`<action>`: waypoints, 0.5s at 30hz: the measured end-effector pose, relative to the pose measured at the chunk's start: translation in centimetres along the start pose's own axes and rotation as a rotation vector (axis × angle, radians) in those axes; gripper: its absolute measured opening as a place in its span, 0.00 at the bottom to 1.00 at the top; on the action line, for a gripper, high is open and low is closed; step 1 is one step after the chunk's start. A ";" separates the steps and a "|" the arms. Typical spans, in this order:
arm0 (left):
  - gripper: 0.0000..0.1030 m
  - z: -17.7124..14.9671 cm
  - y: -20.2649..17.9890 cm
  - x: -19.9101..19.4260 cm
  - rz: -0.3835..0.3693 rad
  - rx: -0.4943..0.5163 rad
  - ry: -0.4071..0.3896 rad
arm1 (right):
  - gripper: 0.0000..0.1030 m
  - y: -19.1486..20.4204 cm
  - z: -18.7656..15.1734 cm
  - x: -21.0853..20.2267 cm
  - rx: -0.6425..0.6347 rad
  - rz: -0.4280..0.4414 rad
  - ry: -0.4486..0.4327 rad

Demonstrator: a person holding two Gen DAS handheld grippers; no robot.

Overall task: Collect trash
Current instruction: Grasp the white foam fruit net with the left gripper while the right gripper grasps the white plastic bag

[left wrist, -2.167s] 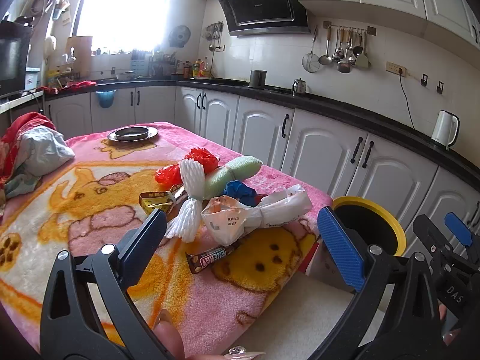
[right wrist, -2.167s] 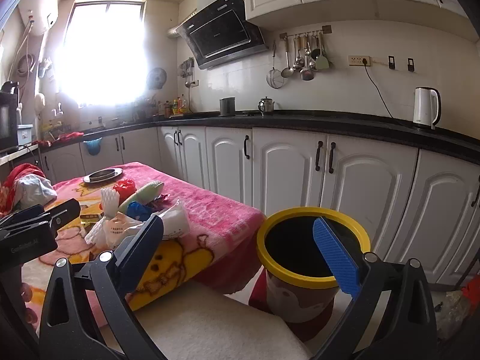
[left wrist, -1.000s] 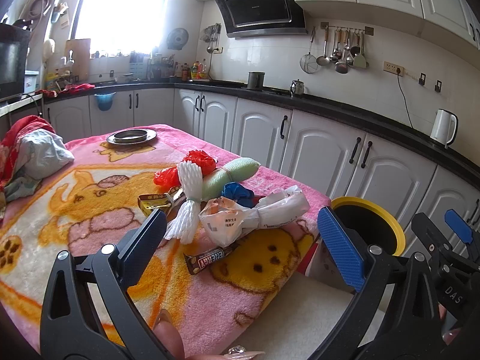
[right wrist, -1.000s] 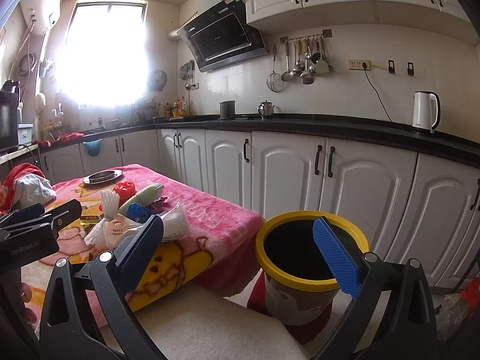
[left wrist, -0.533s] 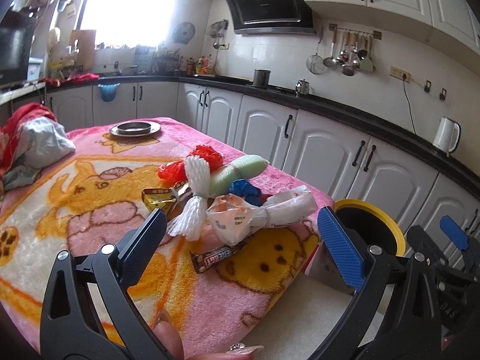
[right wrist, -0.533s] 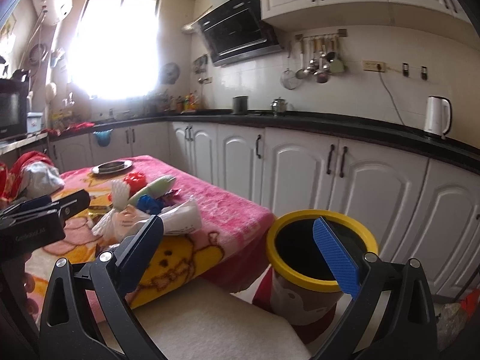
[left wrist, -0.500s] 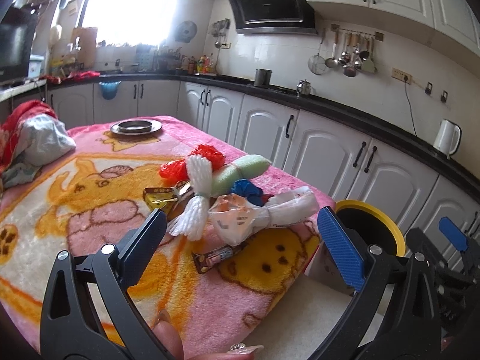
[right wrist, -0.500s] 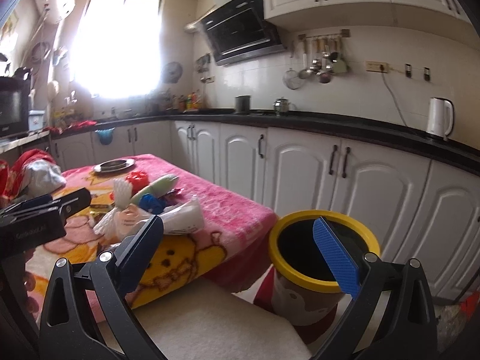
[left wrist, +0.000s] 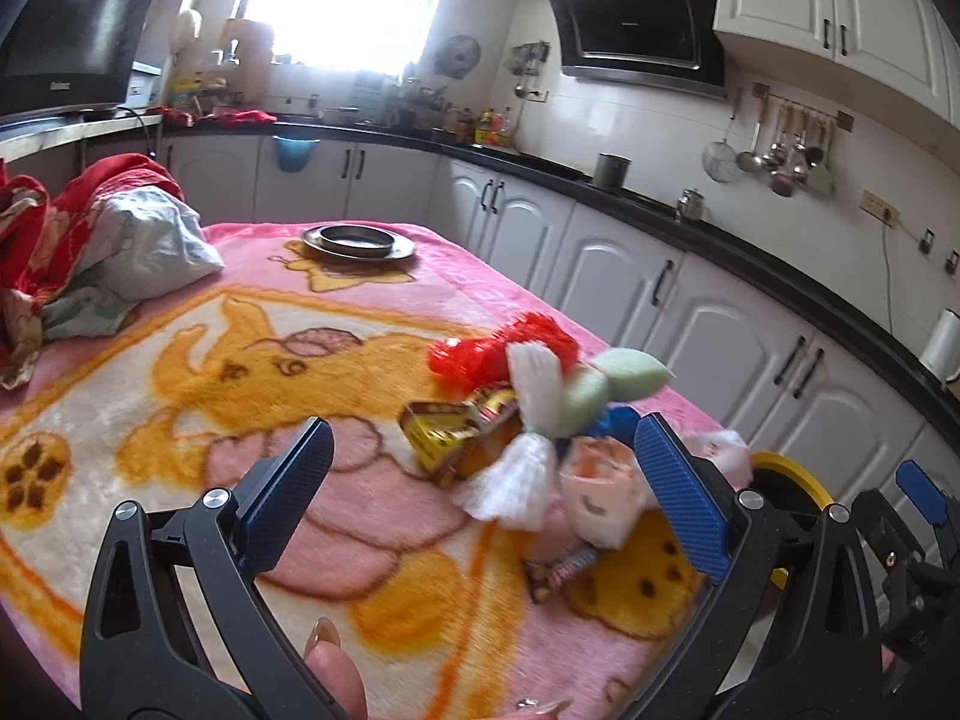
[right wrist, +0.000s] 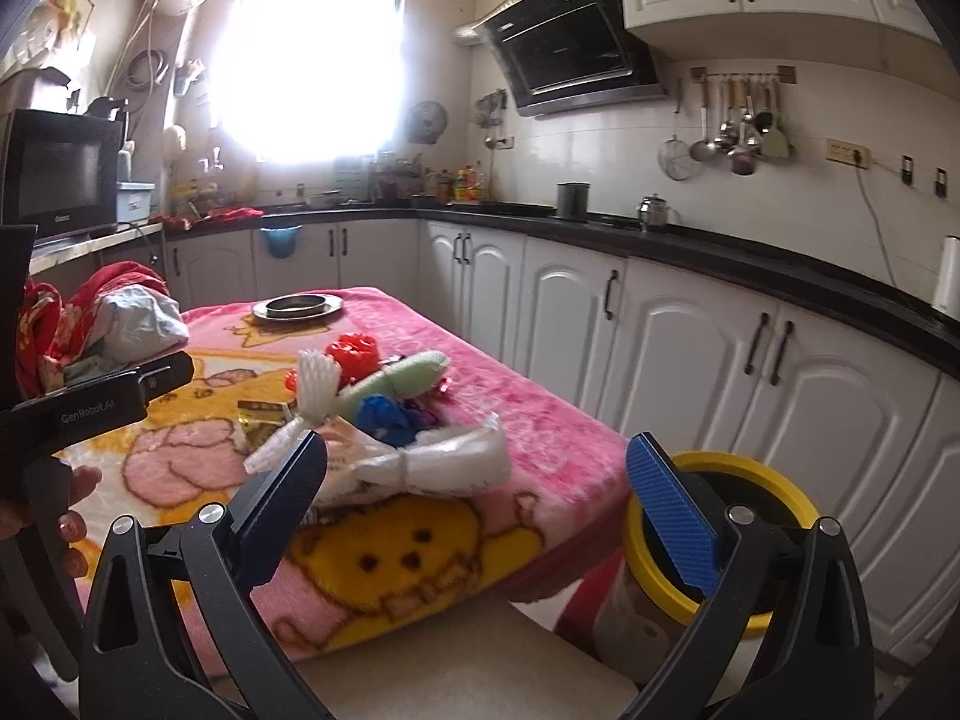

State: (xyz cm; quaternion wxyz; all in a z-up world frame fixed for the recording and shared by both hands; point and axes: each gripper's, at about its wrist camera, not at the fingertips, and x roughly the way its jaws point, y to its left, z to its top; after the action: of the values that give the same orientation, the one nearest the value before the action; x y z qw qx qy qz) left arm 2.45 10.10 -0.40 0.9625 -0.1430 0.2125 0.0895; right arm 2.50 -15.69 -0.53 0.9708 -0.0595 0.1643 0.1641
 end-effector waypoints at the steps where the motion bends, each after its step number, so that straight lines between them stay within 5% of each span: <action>1: 0.90 0.1 0.0 0.1 0.002 0.000 0.005 | 0.94 0.1 0.4 0.6 0.006 0.009 0.002; 15: 0.90 1.3 -1.1 5.8 -0.037 0.119 0.108 | 0.93 -2.9 1.9 9.1 0.082 0.013 0.138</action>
State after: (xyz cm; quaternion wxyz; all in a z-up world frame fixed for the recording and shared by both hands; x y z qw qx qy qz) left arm 8.35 10.15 -1.52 0.9580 -0.0941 0.2661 0.0509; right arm 12.18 -15.37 -1.64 0.9577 -0.0299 0.2380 0.1592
